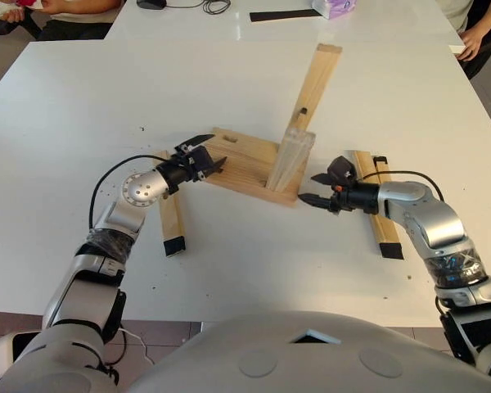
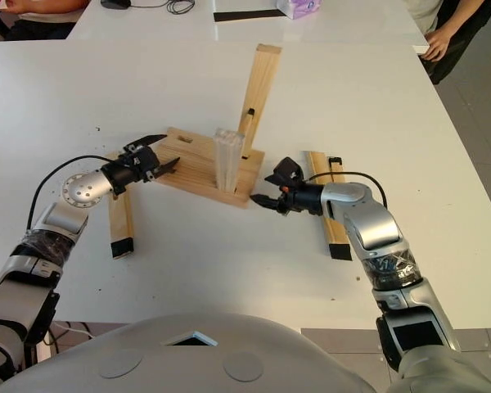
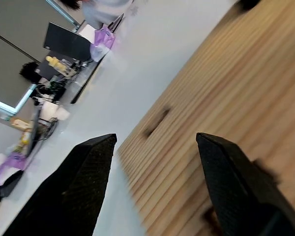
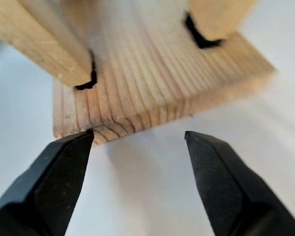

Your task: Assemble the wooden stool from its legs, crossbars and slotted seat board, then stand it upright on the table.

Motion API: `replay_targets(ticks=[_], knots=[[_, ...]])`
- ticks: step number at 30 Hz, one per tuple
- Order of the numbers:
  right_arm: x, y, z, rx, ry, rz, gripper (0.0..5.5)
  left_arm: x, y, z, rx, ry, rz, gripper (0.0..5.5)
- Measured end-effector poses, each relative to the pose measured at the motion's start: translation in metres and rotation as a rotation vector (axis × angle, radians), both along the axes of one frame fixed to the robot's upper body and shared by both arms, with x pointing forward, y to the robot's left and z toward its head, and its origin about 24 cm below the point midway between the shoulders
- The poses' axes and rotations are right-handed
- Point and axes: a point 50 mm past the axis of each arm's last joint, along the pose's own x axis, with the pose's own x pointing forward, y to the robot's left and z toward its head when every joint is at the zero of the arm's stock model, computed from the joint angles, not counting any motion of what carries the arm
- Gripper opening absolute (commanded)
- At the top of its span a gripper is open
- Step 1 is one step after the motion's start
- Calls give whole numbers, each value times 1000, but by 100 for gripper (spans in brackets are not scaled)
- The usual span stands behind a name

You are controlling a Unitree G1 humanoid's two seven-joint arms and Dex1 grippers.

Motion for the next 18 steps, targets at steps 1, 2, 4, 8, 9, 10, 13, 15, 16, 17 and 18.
replay_targets(ticks=[1, 2, 4, 8, 9, 10, 13, 15, 16, 17, 18], knots=[[5, 0, 0, -6, -21, -22, 344, -3, -7, 1, -36, 43, -17, 305], [9, 0, 0, -10, -32, -41, 344, -8, -14, 1, -77, 88, -42, 305], [14, 0, 0, -15, -45, -66, 344, -13, -22, 3, -134, 163, -69, 305], [24, -5, 6, -9, -96, -97, 344, -31, -32, 5, -222, 396, -153, 305], [27, -6, 9, -9, -117, -100, 344, -38, -38, 6, -243, 464, -189, 305], [29, -7, 13, -7, -136, -103, 344, -45, -43, 6, -265, 526, -215, 305], [29, -16, 20, -21, -165, -118, 344, -54, -50, 12, -334, 633, -224, 305], [27, -20, 24, -30, -181, -114, 344, -49, -52, 22, -392, 624, -197, 305], [25, -21, 25, -29, -188, -115, 344, -45, -52, 27, -412, 604, -178, 305], [23, -22, 26, -29, -196, -114, 344, -39, -52, 34, -433, 570, -152, 305], [19, -22, 27, -32, -202, -110, 344, -32, -51, 42, -449, 528, -123, 305]])
